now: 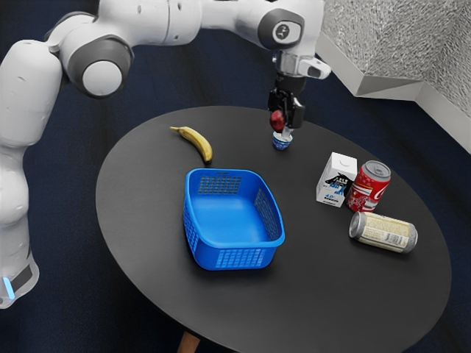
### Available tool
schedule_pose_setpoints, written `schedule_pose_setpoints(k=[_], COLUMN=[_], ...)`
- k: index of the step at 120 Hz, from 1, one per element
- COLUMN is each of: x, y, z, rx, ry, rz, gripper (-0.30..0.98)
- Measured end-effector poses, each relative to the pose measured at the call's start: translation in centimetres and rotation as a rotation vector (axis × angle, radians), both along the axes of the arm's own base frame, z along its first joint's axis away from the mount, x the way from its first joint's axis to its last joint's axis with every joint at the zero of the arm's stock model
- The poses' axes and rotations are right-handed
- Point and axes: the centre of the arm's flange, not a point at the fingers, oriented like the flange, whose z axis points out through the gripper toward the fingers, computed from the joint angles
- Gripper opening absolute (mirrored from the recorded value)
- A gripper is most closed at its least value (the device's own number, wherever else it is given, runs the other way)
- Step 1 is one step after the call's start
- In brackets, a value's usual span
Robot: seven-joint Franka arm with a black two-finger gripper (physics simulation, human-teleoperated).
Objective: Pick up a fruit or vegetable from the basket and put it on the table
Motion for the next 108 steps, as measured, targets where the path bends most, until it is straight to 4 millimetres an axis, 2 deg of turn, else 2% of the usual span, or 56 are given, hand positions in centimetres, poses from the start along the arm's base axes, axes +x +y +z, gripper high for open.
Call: schedule_pose_setpoints(k=[12, 44, 55, 63, 86, 90, 95, 102, 108], x=[0.2, 0.6, 0.7, 0.8, 0.8, 0.2, -1.6, -5.4, -10.2], y=[0.3, 1.4, 1.4, 1.4, 1.3, 0.8, -1.9, -9.5, -16.0], z=[-2.4, -4.0, -4.1, -4.0, -3.7, -1.8, 2.0, 8.4, 13.5], rx=[-0.044, -0.145, -0.158, -0.163, -0.166, -0.157, -0.121, 0.008, 0.130], ry=[0.008, -0.035, -0.049, -0.058, -0.077, -0.103, -0.139, -0.154, -0.168], rz=[0.011, 0.040, 0.032, 0.025, 0.003, -0.009, -0.060, -0.194, -0.303], gripper=[0.22, 0.21, 0.42, 0.52, 0.64, 0.65, 0.66, 0.67, 0.67])
